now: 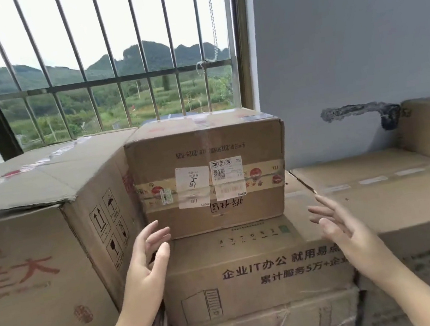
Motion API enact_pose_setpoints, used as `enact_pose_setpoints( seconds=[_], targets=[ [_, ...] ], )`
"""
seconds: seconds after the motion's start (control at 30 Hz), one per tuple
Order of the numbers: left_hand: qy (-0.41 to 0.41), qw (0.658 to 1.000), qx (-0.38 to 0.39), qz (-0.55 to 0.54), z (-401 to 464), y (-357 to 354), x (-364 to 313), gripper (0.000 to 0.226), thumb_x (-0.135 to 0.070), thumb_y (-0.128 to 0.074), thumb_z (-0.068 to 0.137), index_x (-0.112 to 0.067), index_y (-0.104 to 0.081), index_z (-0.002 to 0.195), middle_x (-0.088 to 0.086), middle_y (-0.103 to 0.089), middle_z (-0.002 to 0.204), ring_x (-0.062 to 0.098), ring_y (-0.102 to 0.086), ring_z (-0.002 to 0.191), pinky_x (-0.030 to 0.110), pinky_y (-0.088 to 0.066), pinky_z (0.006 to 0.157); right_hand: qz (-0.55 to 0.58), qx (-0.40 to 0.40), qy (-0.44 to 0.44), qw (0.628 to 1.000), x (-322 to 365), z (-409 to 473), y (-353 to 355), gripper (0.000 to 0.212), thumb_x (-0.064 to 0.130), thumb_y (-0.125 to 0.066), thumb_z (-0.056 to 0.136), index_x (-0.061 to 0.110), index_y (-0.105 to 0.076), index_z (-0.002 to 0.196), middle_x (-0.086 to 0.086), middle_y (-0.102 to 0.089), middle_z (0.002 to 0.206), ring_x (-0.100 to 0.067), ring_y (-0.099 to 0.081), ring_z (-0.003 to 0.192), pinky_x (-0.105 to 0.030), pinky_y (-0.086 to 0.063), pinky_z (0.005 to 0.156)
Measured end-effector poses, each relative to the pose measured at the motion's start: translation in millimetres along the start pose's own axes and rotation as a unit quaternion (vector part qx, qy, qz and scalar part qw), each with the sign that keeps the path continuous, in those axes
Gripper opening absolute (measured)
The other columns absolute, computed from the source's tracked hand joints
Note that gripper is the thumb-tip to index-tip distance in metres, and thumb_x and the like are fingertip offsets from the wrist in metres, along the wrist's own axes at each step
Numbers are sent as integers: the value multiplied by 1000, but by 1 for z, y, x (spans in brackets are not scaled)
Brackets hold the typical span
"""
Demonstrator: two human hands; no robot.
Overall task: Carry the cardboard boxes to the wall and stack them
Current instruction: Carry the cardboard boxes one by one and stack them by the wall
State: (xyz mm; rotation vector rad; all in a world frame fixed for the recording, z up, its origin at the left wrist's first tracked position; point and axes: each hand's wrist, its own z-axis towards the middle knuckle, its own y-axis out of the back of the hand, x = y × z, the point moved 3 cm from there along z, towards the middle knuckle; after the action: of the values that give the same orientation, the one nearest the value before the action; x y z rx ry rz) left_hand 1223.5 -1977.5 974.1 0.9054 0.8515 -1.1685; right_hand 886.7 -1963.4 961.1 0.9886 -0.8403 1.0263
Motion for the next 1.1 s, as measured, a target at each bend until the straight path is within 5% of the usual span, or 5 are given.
enact_pose_setpoints(
  seconds=[0.17, 0.4, 0.63, 1.03, 1.1],
  targets=[
    [32, 996, 73, -33, -43, 9, 29, 46, -54, -51, 72, -45, -53, 117, -11, -66, 115, 6, -59, 113, 45, -43, 102, 15, -56, -72, 996, -15, -97, -14, 75, 84, -53, 65, 46, -44, 130, 24, -59, 124, 0, -58, 115, -34, -46, 99],
    [128, 970, 201, -43, -134, -14, 78, 26, -35, -57, 92, -35, -54, 117, -9, -68, 111, 11, -62, 108, 44, -46, 99, 43, -208, -204, 956, -48, -268, -25, 96, 91, -58, 47, 35, -49, 124, 11, -67, 115, -2, -64, 104, -18, -53, 84],
    [222, 905, 363, -20, -235, -50, 86, 28, -16, -43, 97, -33, -55, 116, -6, -69, 111, 2, -63, 103, 43, -43, 101, 79, -385, -318, 863, -44, -440, -39, 101, 92, -62, 36, 34, -53, 118, 15, -70, 106, -2, -67, 97, -15, -55, 74],
    [163, 779, 606, -9, -422, -137, 26, 30, -2, -39, 97, -19, -54, 117, 4, -66, 107, 1, -66, 87, 13, -50, 76, -1, -615, -379, 691, 39, -717, -35, 87, 96, -54, 41, 44, -57, 111, 22, -69, 103, 1, -67, 94, -28, -47, 92],
    [173, 757, 630, -29, -467, -147, 10, 29, -4, -38, 98, -14, -53, 121, 4, -66, 106, 9, -65, 93, 20, -53, 75, -10, -645, -386, 659, 58, -768, -38, 74, 96, -53, 42, 55, -63, 103, 25, -68, 101, 2, -67, 93, -25, -47, 91]
  ],
)
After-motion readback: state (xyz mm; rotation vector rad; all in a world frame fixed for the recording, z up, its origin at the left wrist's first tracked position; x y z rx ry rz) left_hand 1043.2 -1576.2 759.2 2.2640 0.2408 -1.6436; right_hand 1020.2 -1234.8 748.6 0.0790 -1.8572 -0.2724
